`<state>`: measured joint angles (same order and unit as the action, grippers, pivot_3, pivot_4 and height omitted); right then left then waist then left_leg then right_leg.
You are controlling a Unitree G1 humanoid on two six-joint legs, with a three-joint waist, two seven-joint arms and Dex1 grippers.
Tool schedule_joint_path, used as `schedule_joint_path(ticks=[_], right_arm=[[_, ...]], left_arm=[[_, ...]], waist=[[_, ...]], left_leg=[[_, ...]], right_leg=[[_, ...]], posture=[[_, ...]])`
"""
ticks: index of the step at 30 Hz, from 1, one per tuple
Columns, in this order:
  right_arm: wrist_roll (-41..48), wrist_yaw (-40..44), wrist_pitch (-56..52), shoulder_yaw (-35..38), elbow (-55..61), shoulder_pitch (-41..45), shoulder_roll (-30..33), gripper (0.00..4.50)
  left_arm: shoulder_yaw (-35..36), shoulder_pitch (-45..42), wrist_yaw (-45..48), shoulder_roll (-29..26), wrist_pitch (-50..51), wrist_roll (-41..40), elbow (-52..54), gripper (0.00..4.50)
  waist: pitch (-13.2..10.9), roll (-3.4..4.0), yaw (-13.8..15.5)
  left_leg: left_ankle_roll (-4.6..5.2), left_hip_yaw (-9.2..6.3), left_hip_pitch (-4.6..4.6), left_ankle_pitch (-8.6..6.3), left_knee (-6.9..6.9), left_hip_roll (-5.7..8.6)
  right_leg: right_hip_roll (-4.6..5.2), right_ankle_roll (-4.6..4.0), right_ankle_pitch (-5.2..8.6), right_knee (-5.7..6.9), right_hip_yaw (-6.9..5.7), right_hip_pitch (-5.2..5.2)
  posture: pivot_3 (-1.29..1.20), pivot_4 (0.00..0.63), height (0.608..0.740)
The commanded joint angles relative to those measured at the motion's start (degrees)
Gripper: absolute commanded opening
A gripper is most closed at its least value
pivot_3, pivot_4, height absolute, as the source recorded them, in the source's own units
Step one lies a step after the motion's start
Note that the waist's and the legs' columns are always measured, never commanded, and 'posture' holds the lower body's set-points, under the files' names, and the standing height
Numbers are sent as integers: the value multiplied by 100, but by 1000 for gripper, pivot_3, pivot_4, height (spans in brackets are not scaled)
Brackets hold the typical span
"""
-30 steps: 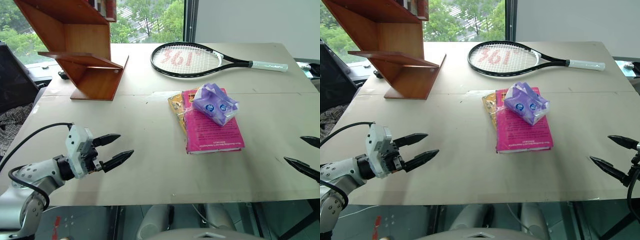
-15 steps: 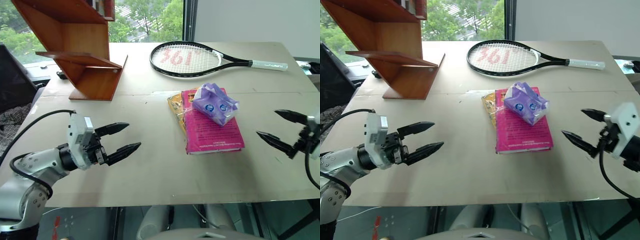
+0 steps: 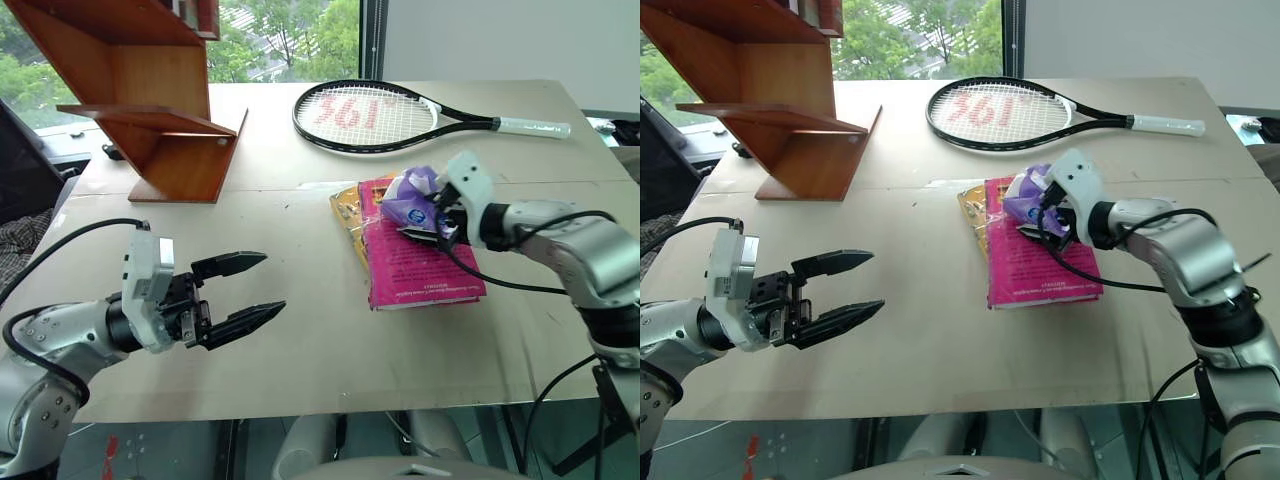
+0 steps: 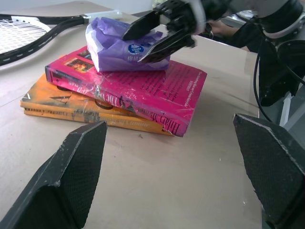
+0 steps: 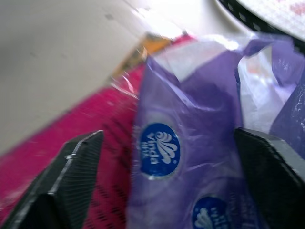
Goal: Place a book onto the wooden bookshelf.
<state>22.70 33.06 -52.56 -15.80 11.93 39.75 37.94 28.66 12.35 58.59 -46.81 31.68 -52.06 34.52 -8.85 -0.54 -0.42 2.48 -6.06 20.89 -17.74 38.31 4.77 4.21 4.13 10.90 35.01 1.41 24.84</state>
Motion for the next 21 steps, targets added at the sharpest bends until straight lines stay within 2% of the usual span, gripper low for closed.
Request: schedule_joint_path(ticks=[1,2,3,5,6,7,10,15,18,21], right_arm=[[-245,208,146,-82,-82,-15,51,2270],[-283,249,185,-62,-83,-19,44,1671],[-313,297,237,-28,-72,-31,53,1449],[-378,361,322,45,-53,-46,73,569],[-414,385,360,81,-45,-51,83,210],[-409,401,392,188,-22,-62,95,99],[-292,369,439,863,89,-167,255,99],[-231,292,-3,2404,189,-914,1195,99],[-477,330,351,2591,-49,-1514,1531,99],[-903,289,1157,2325,-780,-1801,1449,99]], left_arm=[[236,174,-68,85,-127,-127,323,4500],[241,204,-81,101,-138,-123,343,4500],[230,229,-101,125,-154,-115,364,4500],[203,245,-126,154,-178,-104,384,4500],[191,246,-134,162,-188,-100,388,4500],[170,235,-138,169,-205,-95,389,4500],[64,110,-145,166,-245,-99,375,4500],[-405,-384,-217,178,-208,-129,398,4500],[-667,-704,-272,163,-116,-245,397,4500],[-915,-1024,-274,126,-32,-324,371,4500]], waist=[[3,-3,-14],[3,-2,-18],[3,-2,-21],[3,-2,-21],[3,-2,-21],[3,-2,-19],[2,0,-1],[-7,14,159],[-6,13,140],[-3,20,10]], left_leg=[[0,0,0,0,0,-1],[0,0,-1,0,0,-1],[0,1,-2,0,0,0],[0,1,-4,0,2,0],[-1,1,-5,0,2,-1],[-1,1,-6,1,2,-1],[-1,1,-5,1,2,-1],[3,-9,14,0,4,11],[2,-14,16,-1,0,5],[1,6,1,-1,-2,-6]], right_leg=[[-2,0,0,-3,0,-2],[-3,0,-1,-5,1,-4],[-4,1,-1,-4,2,-5],[-5,0,-2,-1,2,-6],[-5,-2,-3,1,2,-6],[-5,-3,-4,2,2,-6],[-6,-4,-4,3,1,-5],[-6,-4,-4,-13,-11,-3],[-6,-4,-4,-19,-17,-2],[-2,-4,-4,-8,2,-4]], posture=[[0,150,740],[0,150,740],[0,150,740],[0,150,740],[0,150,740],[0,150,740],[0,150,740],[0,150,740],[0,150,740],[0,150,740]])
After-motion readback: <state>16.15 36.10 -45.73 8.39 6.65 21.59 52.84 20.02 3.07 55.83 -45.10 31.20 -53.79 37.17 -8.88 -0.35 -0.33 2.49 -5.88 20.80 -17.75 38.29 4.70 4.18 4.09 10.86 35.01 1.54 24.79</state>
